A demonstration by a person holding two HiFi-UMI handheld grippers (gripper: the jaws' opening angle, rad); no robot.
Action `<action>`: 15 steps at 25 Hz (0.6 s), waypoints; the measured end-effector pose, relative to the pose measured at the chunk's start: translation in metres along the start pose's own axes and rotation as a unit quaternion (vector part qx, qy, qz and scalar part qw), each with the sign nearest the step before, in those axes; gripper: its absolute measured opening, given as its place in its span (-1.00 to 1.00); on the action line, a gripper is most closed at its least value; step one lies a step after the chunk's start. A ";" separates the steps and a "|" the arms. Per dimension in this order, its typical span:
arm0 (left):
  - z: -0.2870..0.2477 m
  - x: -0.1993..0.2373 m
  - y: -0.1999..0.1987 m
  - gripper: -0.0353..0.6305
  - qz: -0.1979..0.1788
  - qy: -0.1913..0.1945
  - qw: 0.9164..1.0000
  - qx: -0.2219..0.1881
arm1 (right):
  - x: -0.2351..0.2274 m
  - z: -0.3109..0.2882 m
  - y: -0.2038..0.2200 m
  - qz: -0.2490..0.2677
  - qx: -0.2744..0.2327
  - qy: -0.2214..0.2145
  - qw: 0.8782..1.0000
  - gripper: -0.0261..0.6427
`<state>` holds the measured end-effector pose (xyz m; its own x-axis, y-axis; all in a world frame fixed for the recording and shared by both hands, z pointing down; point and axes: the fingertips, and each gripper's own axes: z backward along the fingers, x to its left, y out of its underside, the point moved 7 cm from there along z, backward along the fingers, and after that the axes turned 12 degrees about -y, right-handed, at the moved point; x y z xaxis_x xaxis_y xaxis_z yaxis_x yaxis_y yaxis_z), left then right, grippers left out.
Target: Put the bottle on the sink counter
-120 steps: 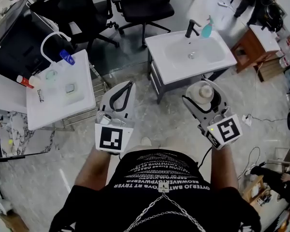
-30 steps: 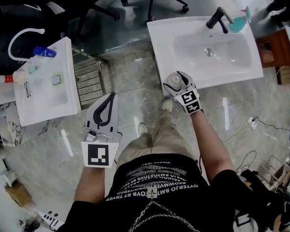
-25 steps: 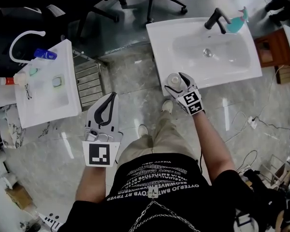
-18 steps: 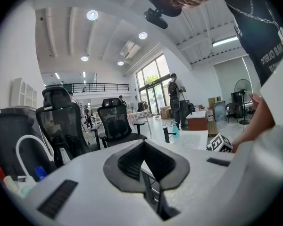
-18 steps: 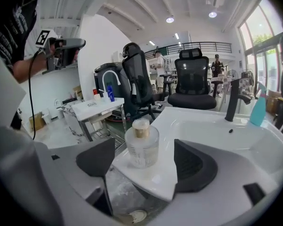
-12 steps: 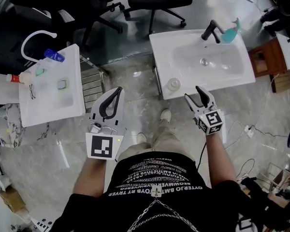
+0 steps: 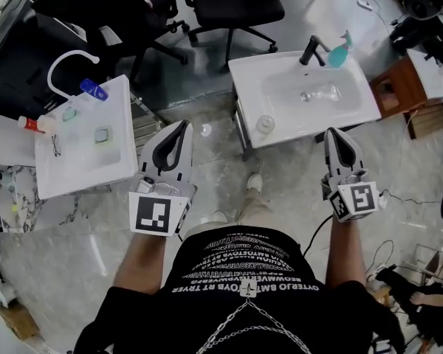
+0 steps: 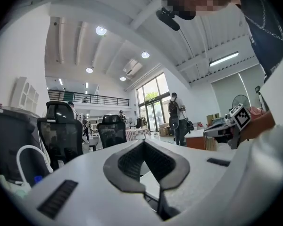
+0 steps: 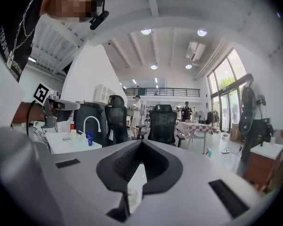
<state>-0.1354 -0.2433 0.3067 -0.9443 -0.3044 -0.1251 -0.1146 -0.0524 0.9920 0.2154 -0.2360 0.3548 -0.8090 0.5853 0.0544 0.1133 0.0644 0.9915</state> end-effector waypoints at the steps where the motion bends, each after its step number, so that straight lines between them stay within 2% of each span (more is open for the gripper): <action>1: 0.004 0.001 -0.003 -0.88 -0.003 -0.004 1.000 -0.002 | 0.006 0.006 -0.007 0.002 0.003 0.008 1.000 -0.93; 4: 0.019 0.006 -0.011 -0.88 -0.009 -0.012 1.000 -0.008 | 0.027 0.022 -0.018 -0.001 0.013 0.024 1.000 -0.93; 9: 0.043 0.011 -0.011 -0.88 -0.019 0.004 1.000 -0.014 | 0.057 0.033 -0.020 0.013 0.027 0.033 0.999 -0.93; 15: 0.058 0.005 -0.013 -0.88 -0.012 0.019 1.000 -0.019 | 0.077 0.038 -0.023 0.014 0.026 0.039 0.999 -0.93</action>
<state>-0.1564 -0.1886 0.2939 -0.9288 -0.3385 -0.1506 -0.1250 -0.0964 0.9875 0.1725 -0.1621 0.3319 -0.8469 0.5234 0.0934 0.1653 0.0923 0.9819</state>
